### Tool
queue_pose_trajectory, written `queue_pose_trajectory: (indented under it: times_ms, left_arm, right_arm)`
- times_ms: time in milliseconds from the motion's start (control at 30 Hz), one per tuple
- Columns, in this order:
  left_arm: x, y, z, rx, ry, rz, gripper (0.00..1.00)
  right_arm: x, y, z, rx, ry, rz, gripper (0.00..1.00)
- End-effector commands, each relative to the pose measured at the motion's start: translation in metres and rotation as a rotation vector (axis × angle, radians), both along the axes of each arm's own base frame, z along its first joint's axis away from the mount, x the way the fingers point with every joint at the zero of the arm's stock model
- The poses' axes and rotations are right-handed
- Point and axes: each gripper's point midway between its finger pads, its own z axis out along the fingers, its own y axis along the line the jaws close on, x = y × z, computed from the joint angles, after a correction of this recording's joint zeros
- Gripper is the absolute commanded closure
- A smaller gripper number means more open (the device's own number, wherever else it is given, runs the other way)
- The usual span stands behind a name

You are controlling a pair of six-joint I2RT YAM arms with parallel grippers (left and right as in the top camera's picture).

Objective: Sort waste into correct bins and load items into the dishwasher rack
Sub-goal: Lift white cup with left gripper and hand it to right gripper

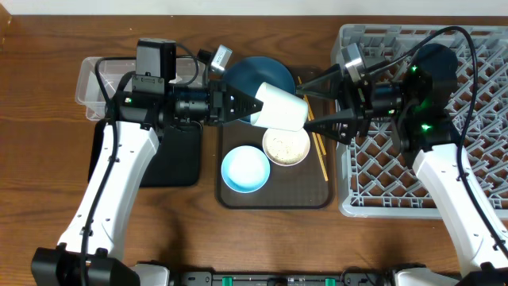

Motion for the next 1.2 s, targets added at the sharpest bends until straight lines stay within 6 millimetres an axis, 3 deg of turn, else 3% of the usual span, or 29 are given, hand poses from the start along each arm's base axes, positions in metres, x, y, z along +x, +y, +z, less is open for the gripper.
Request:
queue_pose_trajectory:
  times_ms: [0, 233, 933, 1167]
  left_arm:
    - [-0.002, -0.002, 0.008, -0.035, 0.002, -0.026, 0.94]
    - [0.0, -0.003, 0.013, -0.052, -0.014, -0.033, 0.94]
    - [0.004, -0.003, 0.009, -0.028, -0.018, -0.01, 0.94]
    - [0.005, -0.002, 0.008, -0.024, -0.026, -0.005, 0.83]
  right_arm:
    - [0.008, 0.003, -0.012, -0.008, 0.027, -0.01, 0.16]
    - [0.018, 0.017, -0.033, -0.021, 0.075, 0.005, 0.16]
    - [0.004, 0.041, -0.021, -0.003, 0.014, 0.064, 0.44]
    - [0.007, 0.037, -0.021, -0.003, 0.015, 0.053, 0.47]
